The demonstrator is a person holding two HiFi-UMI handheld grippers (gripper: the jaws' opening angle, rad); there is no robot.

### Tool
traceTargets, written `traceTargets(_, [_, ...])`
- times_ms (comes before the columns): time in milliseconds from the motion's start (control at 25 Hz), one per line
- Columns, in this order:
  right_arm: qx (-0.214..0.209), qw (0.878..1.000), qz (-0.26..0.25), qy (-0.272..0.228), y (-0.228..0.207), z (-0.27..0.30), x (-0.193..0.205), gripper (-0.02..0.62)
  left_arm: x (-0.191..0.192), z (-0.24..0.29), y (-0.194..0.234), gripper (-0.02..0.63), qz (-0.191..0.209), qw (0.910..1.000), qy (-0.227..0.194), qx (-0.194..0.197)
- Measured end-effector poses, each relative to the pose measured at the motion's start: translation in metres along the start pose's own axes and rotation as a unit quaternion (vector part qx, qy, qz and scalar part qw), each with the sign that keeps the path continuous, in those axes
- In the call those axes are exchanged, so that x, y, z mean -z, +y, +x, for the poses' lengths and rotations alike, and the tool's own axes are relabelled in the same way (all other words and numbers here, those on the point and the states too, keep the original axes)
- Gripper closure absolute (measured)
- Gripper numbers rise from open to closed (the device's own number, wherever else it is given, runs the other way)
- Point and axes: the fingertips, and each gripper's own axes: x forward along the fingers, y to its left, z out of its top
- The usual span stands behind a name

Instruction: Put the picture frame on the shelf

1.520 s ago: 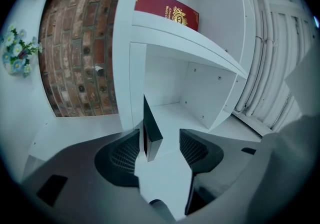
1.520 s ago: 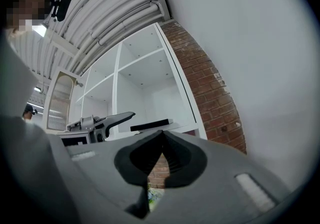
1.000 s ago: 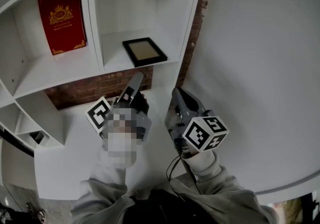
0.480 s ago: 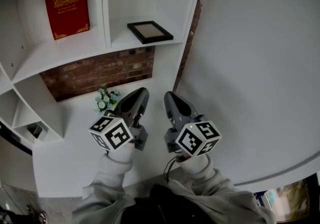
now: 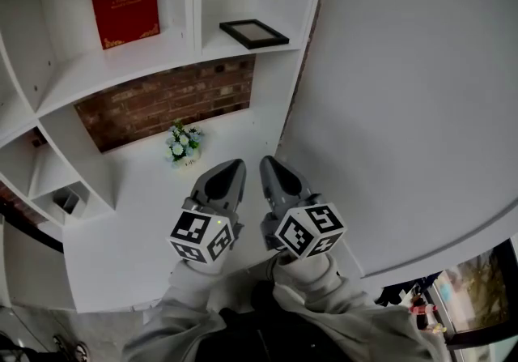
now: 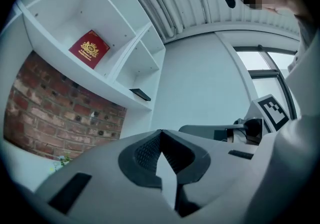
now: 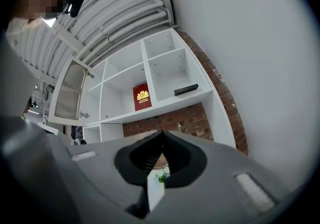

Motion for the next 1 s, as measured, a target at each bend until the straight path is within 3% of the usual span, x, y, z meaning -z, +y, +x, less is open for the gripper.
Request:
traceTargets(520, [0.061, 0.995, 0.039, 0.063, 0.068, -0.077, 0.095, 0.595, 0.063, -0.121, -0.022, 0.601, -0.005, 0.9979, 0.064, 0.004])
traceTargets(1000, [0.075, 0.989, 0.096, 0.084, 0.105, -0.109, 0.136, 0.597, 0.095, -0.172, -0.039, 0.601, -0.011, 0.9947, 0.101, 0.019])
